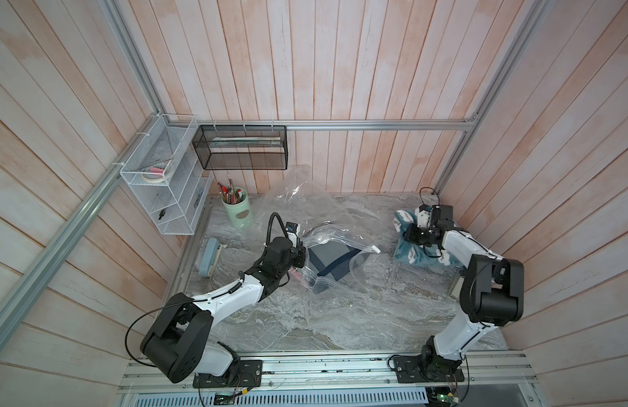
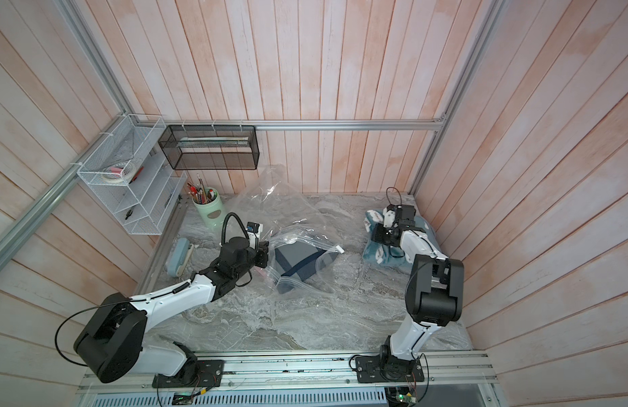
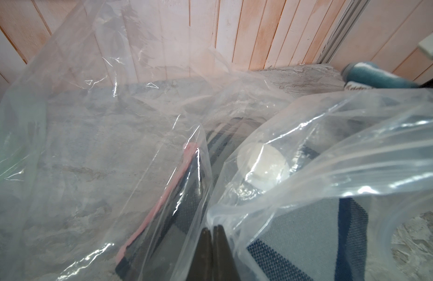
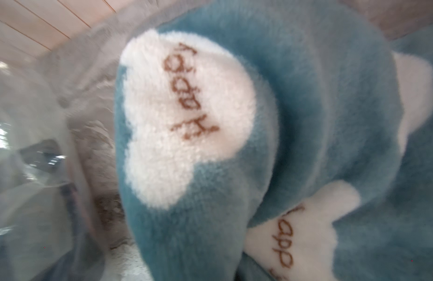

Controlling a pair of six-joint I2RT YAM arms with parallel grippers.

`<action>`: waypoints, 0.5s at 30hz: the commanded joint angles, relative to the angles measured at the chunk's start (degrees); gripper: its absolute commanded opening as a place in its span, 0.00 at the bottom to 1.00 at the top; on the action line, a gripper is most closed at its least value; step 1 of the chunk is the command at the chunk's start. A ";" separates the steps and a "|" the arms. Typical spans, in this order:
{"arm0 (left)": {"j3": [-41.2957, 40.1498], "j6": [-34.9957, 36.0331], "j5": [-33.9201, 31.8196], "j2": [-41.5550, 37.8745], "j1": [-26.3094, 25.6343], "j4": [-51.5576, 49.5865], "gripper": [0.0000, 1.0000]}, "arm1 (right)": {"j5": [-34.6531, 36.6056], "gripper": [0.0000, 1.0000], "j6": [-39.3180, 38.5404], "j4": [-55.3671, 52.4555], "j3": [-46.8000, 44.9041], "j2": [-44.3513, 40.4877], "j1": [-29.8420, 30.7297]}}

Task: Take the blanket out of the vacuum bag
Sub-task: Move the blanket to the corner of the board.

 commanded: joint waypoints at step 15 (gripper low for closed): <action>0.97 0.64 -1.23 -1.12 0.58 0.02 0.00 | -14.22 0.00 23.77 30.78 1.93 4.04 -4.47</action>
